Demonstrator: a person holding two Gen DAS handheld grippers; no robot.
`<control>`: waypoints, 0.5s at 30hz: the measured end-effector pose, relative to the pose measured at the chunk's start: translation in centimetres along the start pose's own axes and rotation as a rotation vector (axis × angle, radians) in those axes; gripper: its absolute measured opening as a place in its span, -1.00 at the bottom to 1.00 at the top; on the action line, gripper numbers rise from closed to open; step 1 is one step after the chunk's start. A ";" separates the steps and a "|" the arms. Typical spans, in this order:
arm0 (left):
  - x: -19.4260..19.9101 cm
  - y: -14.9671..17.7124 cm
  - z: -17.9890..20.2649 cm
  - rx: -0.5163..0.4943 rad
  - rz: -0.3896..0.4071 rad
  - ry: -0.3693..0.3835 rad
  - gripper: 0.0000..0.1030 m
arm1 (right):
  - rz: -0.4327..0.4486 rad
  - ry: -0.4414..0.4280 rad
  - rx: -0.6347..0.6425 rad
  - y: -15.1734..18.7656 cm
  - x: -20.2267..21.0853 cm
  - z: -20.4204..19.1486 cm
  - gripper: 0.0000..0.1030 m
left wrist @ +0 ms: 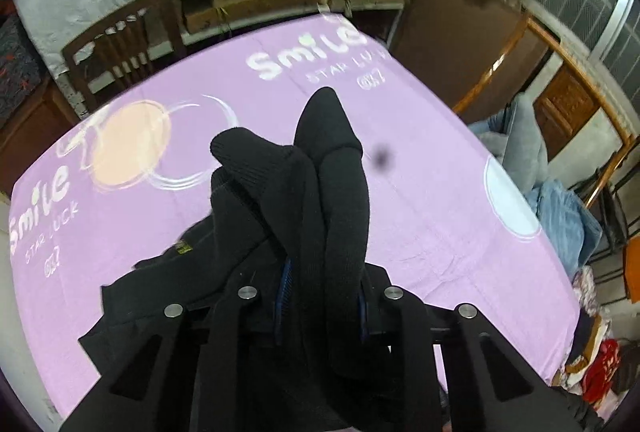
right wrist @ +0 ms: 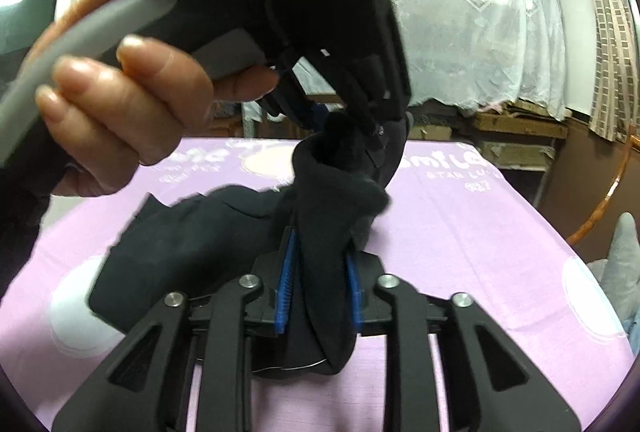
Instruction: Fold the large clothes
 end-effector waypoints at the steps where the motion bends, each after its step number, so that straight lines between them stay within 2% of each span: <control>1: 1.0 0.6 -0.9 0.019 0.020 0.003 -0.50 | 0.007 -0.009 0.015 -0.1 0.3 -0.6 -0.73; 6: 5.8 5.1 -5.7 0.107 0.114 -0.008 -0.56 | 0.000 -0.062 0.151 0.1 0.5 -6.0 -0.82; 9: 8.5 9.3 -9.4 0.191 0.163 -0.019 -0.56 | -0.014 -0.116 0.220 0.3 0.3 -9.8 -0.83; 12: 9.2 13.6 -12.4 0.270 0.183 -0.010 -0.56 | -0.050 -0.163 0.307 1.8 0.0 -13.5 -0.83; 15: 8.0 17.6 -14.7 0.347 0.171 0.007 -0.55 | -0.119 -0.188 0.401 4.3 -0.9 -16.4 -0.83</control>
Point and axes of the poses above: each gripper's, at about its wrist camera, not at the fingertips, and x roughly against the way its jaws point, z to its right, y to its underside, the point moved 9 cm from there along -x, roughly the way its jaws point, and after that the axes turned 11 degrees about -x, right-handed, at the moved point
